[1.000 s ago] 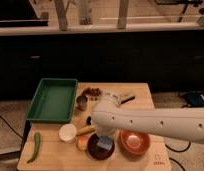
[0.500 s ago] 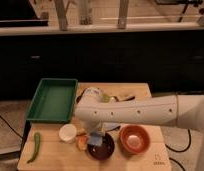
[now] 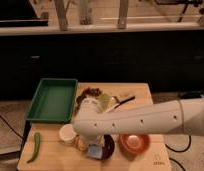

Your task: Wipe purple bowl with sponge

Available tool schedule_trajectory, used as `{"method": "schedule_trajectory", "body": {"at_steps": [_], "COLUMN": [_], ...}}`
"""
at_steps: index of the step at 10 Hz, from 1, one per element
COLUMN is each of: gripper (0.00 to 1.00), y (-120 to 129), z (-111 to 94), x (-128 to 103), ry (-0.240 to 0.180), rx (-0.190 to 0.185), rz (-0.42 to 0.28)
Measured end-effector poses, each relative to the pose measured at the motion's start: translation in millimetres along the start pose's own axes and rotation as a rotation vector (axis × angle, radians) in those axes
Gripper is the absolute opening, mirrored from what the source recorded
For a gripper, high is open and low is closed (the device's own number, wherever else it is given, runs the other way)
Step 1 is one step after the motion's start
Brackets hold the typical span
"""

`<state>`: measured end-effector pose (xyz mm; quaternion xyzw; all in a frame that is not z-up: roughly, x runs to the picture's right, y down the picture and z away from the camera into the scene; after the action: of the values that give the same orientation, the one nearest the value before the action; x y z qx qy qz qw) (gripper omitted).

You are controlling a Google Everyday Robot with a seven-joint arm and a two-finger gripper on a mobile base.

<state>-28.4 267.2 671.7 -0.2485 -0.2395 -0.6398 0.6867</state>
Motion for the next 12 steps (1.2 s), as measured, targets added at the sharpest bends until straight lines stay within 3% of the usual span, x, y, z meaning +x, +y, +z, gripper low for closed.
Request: {"method": "schedule_trajectory", "body": {"at_steps": [3, 4, 6, 9, 12], "gripper": [0.0, 0.0, 0.0, 0.0, 0.0], "y": [41.4, 61.8, 71.2, 63.6, 26.8], "z": [-3.9, -6.0, -8.6, -5.4, 5.0], "x": [-5.3, 0.5, 18.7, 55.9, 64.8], "ry": [0.008, 0.018, 0.035, 0.035, 0.014], "rx": [-0.006, -0.009, -0.009, -0.036, -0.055], "rz": [0.065, 0.114, 0.151, 0.155, 0.102]}}
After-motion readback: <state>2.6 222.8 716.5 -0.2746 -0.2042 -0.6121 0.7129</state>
